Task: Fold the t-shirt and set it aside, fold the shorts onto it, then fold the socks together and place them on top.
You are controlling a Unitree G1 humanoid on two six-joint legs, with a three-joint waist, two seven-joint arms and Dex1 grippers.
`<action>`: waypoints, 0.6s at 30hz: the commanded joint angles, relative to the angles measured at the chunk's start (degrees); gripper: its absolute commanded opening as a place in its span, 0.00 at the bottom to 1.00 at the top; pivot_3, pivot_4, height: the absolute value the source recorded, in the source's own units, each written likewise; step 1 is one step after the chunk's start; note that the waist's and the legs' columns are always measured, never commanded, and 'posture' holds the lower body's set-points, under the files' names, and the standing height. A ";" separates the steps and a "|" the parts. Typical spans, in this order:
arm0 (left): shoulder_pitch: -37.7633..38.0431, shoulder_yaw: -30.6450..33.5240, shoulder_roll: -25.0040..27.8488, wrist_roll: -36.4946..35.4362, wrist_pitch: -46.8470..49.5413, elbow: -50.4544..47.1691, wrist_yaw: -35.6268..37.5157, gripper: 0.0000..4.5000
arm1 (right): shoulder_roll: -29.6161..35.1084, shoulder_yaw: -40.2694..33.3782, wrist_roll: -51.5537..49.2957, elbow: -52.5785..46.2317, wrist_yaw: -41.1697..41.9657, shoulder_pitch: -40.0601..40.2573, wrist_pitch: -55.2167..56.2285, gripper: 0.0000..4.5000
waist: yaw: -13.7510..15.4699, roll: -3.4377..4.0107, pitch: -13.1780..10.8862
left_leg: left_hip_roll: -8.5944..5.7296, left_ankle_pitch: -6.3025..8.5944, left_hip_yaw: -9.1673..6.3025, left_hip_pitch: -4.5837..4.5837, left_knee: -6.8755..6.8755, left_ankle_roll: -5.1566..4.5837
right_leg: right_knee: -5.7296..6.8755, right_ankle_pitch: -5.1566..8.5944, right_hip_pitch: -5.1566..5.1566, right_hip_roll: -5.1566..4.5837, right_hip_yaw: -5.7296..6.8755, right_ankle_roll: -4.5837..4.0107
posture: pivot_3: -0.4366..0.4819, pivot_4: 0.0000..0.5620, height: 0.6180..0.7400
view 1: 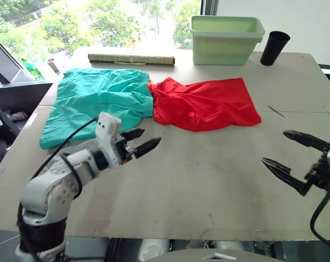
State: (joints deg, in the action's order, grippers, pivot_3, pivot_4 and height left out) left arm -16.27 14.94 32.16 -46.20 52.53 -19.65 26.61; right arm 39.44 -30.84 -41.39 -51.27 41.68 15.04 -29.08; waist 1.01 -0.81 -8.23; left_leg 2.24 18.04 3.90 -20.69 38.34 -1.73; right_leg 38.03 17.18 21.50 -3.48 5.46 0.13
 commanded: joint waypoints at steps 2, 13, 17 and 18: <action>-8.96 -1.33 -2.92 4.45 -0.76 8.68 -6.03 0.99 | 1.26 4.92 -1.92 -4.97 -5.82 -3.31 -2.52 1.00 | 0.01 -0.13 0.04 | -0.04 0.00 -0.01 -0.04 0.03 0.00 | -0.04 -0.04 0.01 0.01 0.00 0.07 | 0.48 0.27 1.00; -24.17 -6.97 -4.70 12.96 -3.59 31.25 -1.39 0.99 | 3.02 10.45 -0.77 -7.97 -13.02 -6.32 -4.88 1.00 | -0.06 -0.31 -0.01 | -0.06 -0.02 0.12 -0.04 0.13 0.02 | -0.07 -0.04 0.02 0.01 -0.03 0.11 | 0.48 0.27 1.00; -27.01 -7.21 -4.90 14.70 -4.47 36.39 0.80 0.99 | 3.09 10.58 -0.69 -8.60 -14.28 -5.84 -4.81 1.00 | -0.12 -0.33 -0.01 | -0.06 -0.02 0.12 -0.04 0.17 0.03 | -0.05 -0.05 0.02 0.02 -0.03 0.12 | 0.48 0.27 1.00; -27.72 -7.31 -5.04 14.96 -4.63 37.51 1.48 0.99 | 3.23 10.64 -0.63 -8.68 -14.58 -5.66 -4.69 1.00 | -0.11 -0.33 -0.01 | -0.06 -0.02 0.12 -0.05 0.17 0.03 | -0.05 -0.05 0.02 0.02 -0.03 0.12 | 0.48 0.27 1.00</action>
State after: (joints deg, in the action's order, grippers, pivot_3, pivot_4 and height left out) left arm -42.10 7.70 27.06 -31.69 49.40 17.35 26.48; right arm 42.15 -19.97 -41.95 -57.71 28.03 9.30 -34.45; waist 0.90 -1.14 -8.25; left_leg 2.18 18.01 4.01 -20.74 38.51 -1.70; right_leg 37.99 17.14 21.53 -3.46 5.44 0.25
